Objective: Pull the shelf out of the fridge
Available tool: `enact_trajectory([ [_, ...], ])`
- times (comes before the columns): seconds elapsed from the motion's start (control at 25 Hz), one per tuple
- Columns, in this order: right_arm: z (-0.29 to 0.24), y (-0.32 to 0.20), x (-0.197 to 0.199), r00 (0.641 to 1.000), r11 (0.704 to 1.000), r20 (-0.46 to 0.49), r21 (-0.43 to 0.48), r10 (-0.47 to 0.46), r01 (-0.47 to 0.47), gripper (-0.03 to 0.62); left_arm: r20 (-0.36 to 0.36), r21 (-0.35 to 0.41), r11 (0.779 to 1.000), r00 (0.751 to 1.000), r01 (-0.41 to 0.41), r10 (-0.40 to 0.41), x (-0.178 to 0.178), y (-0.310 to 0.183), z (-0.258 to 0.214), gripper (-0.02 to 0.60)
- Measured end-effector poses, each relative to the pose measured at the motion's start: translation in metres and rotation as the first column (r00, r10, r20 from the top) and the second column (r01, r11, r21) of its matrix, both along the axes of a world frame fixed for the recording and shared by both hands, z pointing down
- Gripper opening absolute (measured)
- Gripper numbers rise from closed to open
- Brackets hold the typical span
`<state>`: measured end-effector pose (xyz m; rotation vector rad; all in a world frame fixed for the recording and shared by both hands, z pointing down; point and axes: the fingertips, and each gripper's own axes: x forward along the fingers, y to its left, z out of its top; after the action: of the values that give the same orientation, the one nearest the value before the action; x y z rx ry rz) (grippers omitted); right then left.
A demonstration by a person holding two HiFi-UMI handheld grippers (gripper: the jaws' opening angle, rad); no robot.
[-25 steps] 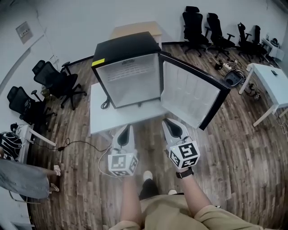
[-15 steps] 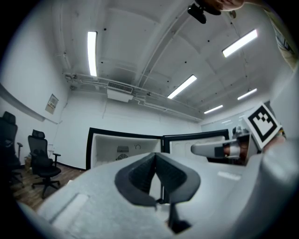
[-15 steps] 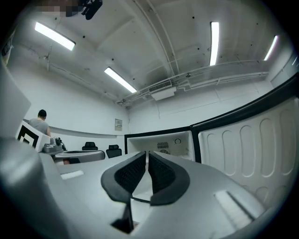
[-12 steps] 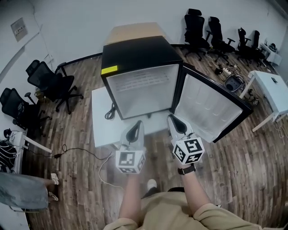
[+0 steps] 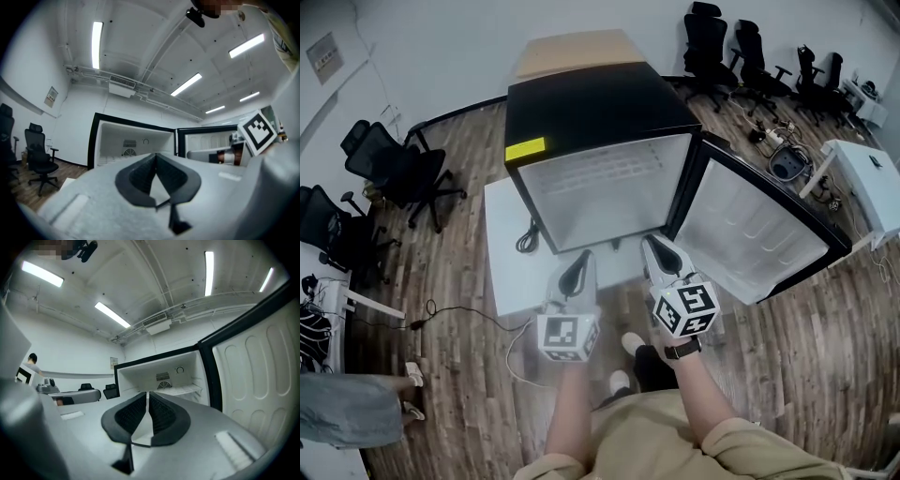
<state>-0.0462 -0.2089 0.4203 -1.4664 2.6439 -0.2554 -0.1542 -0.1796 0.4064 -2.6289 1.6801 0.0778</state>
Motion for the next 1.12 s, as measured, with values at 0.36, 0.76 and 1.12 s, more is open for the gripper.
enact_trajectory([
  [0.36,0.026,-0.069,-0.013,0.981,0.991,0.191,-0.117,-0.048,0.071,0.029,-0.005,-0.034,0.999,0.999,0.037,-0.037,-0.006,-0.060,0.011,-0.002],
  [0.76,0.043,-0.136,-0.026,0.912,0.971,0.407,-0.195,-0.046,0.136,0.086,0.045,-0.024,0.997,0.996,0.076,-0.075,-0.011,-0.102,0.006,-0.002],
  [1.12,0.042,-0.184,-0.038,0.753,0.947,0.658,-0.249,0.011,0.204,0.291,0.028,-0.020,0.992,0.992,0.125,-0.125,-0.025,-0.127,0.001,-0.002],
])
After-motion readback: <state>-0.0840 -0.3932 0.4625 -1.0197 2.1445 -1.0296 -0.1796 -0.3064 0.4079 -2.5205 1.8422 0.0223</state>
